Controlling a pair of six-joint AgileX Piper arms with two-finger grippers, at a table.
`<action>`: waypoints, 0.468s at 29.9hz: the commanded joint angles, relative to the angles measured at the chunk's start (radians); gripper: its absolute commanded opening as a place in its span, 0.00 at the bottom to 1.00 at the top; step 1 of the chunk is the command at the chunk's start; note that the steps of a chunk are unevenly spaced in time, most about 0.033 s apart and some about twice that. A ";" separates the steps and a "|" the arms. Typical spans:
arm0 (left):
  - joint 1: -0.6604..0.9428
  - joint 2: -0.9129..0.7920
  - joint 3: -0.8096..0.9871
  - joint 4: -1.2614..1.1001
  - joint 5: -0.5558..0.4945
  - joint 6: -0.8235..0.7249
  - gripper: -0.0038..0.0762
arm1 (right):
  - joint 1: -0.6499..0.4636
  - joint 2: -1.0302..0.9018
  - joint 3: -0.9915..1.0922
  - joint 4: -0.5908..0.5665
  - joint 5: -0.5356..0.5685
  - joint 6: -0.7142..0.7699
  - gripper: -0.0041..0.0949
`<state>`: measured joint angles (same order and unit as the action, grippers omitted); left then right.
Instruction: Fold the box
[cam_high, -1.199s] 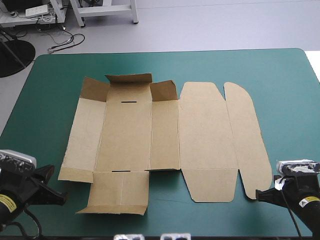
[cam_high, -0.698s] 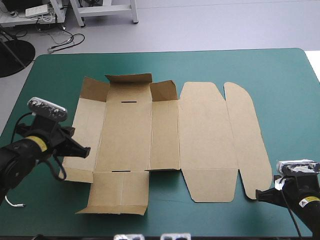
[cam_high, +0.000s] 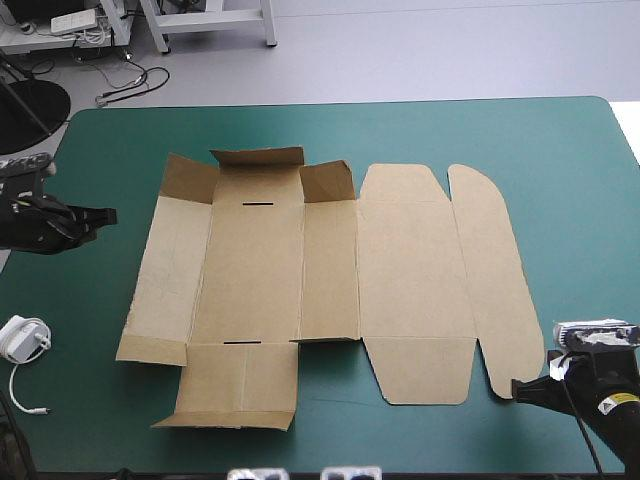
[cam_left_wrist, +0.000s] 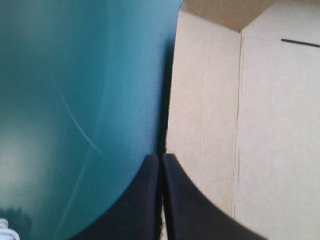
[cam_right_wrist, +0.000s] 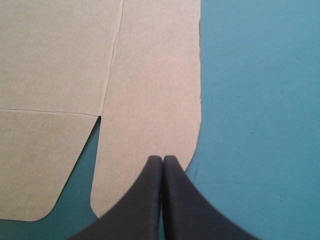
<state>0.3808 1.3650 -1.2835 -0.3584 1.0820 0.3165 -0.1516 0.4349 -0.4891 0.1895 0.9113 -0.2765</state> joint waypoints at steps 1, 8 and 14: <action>0.125 0.029 -0.031 -0.167 0.126 0.099 0.06 | 0.002 0.006 -0.025 0.014 -0.054 -0.004 0.02; 0.187 0.117 0.008 -0.184 0.209 0.119 0.06 | 0.002 0.006 -0.017 0.014 -0.073 -0.004 0.02; 0.187 0.156 0.013 -0.181 0.204 0.123 0.06 | 0.002 0.006 -0.017 0.014 -0.076 -0.004 0.02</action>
<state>0.5670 1.5426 -1.2472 -0.4941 1.2211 0.4340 -0.1516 0.4349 -0.4793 0.1904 0.8970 -0.2765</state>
